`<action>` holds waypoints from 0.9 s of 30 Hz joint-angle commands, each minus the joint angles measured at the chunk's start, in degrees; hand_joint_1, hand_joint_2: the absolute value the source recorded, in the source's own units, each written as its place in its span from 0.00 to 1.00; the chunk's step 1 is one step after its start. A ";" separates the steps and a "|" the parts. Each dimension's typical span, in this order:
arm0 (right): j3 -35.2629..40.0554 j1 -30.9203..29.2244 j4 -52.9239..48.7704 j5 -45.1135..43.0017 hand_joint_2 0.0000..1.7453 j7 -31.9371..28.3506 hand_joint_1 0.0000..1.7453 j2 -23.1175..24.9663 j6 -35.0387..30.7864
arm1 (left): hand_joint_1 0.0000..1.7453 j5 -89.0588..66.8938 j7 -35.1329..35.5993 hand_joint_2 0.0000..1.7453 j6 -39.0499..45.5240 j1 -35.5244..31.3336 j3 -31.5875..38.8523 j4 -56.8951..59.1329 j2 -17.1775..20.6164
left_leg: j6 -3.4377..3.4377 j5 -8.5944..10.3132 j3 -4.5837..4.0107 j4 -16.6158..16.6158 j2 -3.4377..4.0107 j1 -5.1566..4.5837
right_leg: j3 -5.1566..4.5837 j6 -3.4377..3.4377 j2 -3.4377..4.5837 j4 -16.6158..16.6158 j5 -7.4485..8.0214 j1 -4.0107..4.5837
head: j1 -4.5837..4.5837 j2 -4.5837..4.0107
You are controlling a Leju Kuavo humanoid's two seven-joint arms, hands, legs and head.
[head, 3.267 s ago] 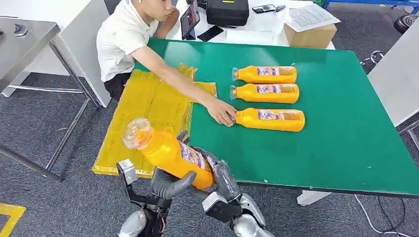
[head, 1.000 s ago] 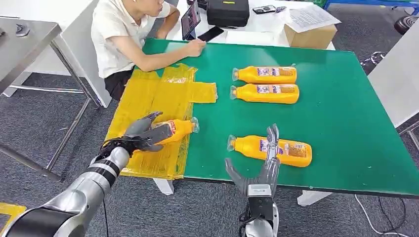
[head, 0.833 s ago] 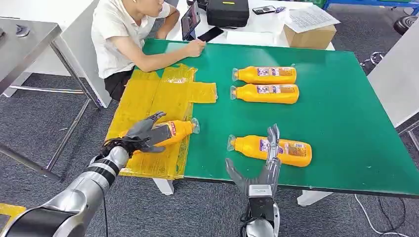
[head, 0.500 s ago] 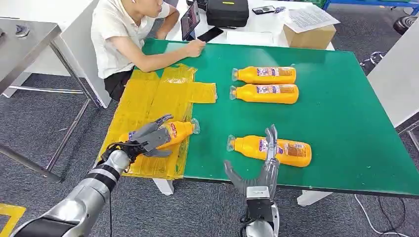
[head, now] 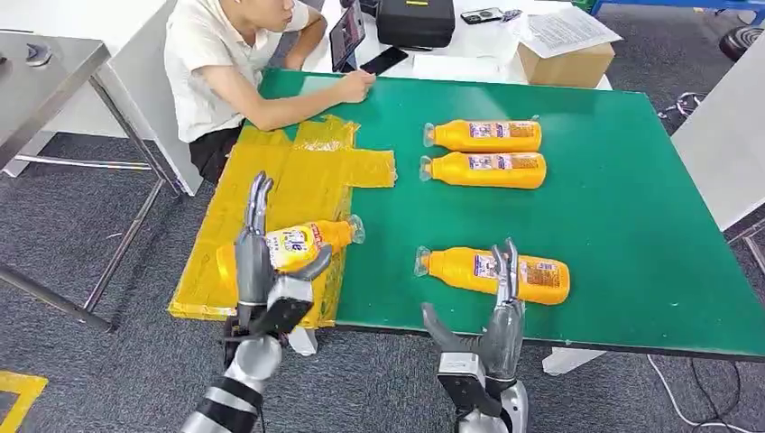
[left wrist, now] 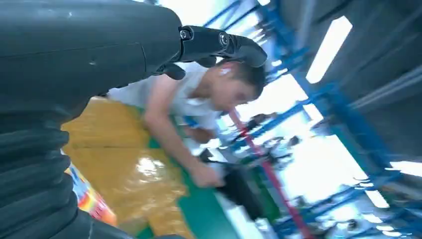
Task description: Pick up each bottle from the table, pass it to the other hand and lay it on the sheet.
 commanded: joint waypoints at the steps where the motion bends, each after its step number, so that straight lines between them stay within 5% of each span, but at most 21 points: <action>1: -14.33 -2.57 12.86 19.20 1.00 0.86 0.00 -1.74 -0.18 | 0.00 -0.37 0.20 1.00 0.33 8.64 0.32 -6.35 -1.92 | -0.12 -0.12 0.43 -0.12 0.12 0.09 | 0.41 -0.12 0.20 -0.18 -0.04 0.08 | -0.02 0.00; 3: -13.93 -4.67 16.24 18.61 1.00 4.29 0.00 -6.38 -0.18 | 0.00 0.84 1.76 1.00 0.33 8.91 -1.47 -5.72 -1.07 | -0.12 -0.05 0.42 -0.16 -0.04 0.11 | 0.43 -0.12 0.04 -0.22 -0.02 0.10 | -0.04 0.00; 5: -16.73 -6.17 17.71 27.90 1.00 10.64 0.00 -8.75 -0.18 | 0.00 3.27 4.02 1.00 0.33 8.37 -4.53 -4.33 0.26 | -0.08 -0.04 0.35 -0.12 -0.03 0.09 | 0.36 -0.08 0.06 -0.21 0.01 0.09 | -0.07 0.00; 10: -14.17 -10.85 24.48 27.34 1.00 16.78 0.00 -16.11 -0.18 | 0.00 6.94 5.45 1.00 0.32 8.01 -8.91 -4.00 1.42 | 0.00 -0.01 0.31 -0.12 -0.02 0.04 | 0.36 -0.03 0.12 -0.21 0.05 0.03 | -0.09 0.00; 27: -14.08 -10.83 24.40 27.33 1.00 16.82 0.00 -16.01 -0.18 | 0.00 6.96 5.47 1.00 0.33 7.98 -8.94 -4.08 1.46 | -0.01 -0.03 0.22 -0.03 0.02 0.01 | 0.22 0.00 0.14 -0.06 0.05 0.01 | -0.07 0.00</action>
